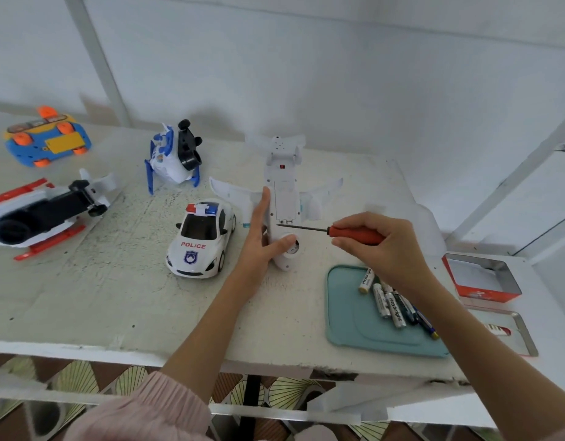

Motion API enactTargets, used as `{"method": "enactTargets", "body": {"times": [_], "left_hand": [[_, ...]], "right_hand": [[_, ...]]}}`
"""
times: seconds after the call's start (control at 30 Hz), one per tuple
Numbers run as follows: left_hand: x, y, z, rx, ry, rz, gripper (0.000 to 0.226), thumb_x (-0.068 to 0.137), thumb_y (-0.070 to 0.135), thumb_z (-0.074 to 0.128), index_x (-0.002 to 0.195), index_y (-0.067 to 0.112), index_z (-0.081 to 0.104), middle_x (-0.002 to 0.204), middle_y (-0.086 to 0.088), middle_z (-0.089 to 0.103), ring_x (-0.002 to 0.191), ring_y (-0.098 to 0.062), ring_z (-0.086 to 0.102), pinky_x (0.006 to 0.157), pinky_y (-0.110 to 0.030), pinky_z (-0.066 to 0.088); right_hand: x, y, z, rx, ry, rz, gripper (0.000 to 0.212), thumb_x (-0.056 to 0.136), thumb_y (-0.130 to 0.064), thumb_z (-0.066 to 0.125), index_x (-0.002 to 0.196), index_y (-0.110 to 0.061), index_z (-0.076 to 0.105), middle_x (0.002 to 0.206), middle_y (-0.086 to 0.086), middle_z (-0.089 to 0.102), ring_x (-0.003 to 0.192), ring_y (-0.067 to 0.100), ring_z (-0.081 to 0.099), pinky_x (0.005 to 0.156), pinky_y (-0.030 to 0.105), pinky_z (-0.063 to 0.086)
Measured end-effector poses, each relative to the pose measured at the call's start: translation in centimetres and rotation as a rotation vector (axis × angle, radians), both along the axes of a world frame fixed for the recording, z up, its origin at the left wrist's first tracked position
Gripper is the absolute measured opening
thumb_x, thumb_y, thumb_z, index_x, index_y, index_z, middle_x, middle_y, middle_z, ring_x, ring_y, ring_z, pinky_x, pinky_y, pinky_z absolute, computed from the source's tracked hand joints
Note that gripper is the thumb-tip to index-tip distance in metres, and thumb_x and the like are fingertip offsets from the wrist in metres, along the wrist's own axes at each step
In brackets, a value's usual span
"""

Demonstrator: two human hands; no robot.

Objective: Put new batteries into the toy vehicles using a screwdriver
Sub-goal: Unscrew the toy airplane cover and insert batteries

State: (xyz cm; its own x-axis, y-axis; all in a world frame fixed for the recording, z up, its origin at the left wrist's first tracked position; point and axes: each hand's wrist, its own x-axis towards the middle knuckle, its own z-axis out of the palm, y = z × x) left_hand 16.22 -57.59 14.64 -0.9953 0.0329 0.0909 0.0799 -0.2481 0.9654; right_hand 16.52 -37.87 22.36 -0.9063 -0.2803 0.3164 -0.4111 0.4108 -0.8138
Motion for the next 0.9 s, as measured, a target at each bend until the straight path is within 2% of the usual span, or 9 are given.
{"method": "enactTargets", "body": {"times": [0.07,0.17,0.23,0.47,0.67,0.77,0.9], "left_hand": [[0.0,0.0,0.0,0.000,-0.002,0.000,0.082,0.075,0.018,0.070,0.128,0.065,0.029,0.153,0.005,0.033,0.130,-0.014,0.046,0.106,-0.033,0.042],[0.1,0.0,0.0,-0.006,-0.002,0.003,0.083,0.075,0.018,0.070,0.129,0.064,0.028,0.153,0.005,0.033,0.130,-0.013,0.047,0.105,-0.033,0.043],[0.1,0.1,0.0,-0.010,-0.001,0.002,0.083,0.075,0.018,0.070,0.131,0.063,0.027,0.153,0.006,0.032,0.130,-0.013,0.047,0.104,-0.032,0.043],[0.1,0.1,0.1,-0.018,-0.004,0.006,0.085,0.077,0.018,0.074,0.131,0.063,0.026,0.153,0.008,0.032,0.129,-0.011,0.047,0.103,-0.029,0.044],[0.2,0.1,0.2,-0.047,-0.002,0.011,0.085,0.078,0.017,0.073,0.130,0.064,0.026,0.154,0.009,0.030,0.131,-0.011,0.044,0.108,-0.033,0.040],[0.2,0.3,0.4,-0.083,0.004,0.021,0.084,0.078,0.020,0.071,0.130,0.065,0.024,0.154,0.011,0.028,0.133,-0.011,0.042,0.110,-0.036,0.037],[0.2,1.0,0.7,-0.156,0.014,0.064,0.083,0.081,0.020,0.070,0.128,0.069,0.022,0.155,0.014,0.024,0.139,-0.011,0.032,0.115,-0.044,0.029]], "right_hand": [[-0.2,0.1,-0.1,0.037,0.059,-0.014,0.022,0.070,-0.007,0.078,0.086,-0.020,0.071,0.081,-0.012,0.070,0.079,-0.001,0.067,0.075,0.014,0.051],[-0.4,0.1,-0.4,0.087,0.101,-0.035,0.018,0.072,-0.008,0.077,0.086,-0.017,0.072,0.081,-0.007,0.071,0.077,0.008,0.068,0.074,0.029,0.056],[-0.5,0.1,-0.5,0.117,0.143,-0.052,0.016,0.072,-0.009,0.077,0.085,-0.016,0.072,0.079,-0.007,0.071,0.075,0.010,0.068,0.071,0.033,0.056],[-0.7,-0.4,-0.5,0.125,0.191,-0.067,0.014,0.073,-0.009,0.076,0.084,-0.016,0.071,0.077,-0.009,0.069,0.073,0.007,0.066,0.069,0.031,0.055],[-0.8,-0.3,-0.5,0.152,0.209,-0.070,0.012,0.074,-0.013,0.075,0.084,-0.018,0.071,0.077,-0.006,0.071,0.074,0.014,0.067,0.066,0.042,0.056],[-0.8,-0.5,0.1,0.246,0.273,-0.091,0.010,0.073,-0.021,0.071,0.083,-0.022,0.071,0.074,-0.008,0.069,0.070,0.013,0.064,0.062,0.040,0.054],[-0.8,-0.9,1.6,0.417,0.370,-0.086,0.010,0.074,-0.020,0.073,0.083,-0.021,0.071,0.074,-0.007,0.068,0.067,0.010,0.058,0.061,0.035,0.052]]}}
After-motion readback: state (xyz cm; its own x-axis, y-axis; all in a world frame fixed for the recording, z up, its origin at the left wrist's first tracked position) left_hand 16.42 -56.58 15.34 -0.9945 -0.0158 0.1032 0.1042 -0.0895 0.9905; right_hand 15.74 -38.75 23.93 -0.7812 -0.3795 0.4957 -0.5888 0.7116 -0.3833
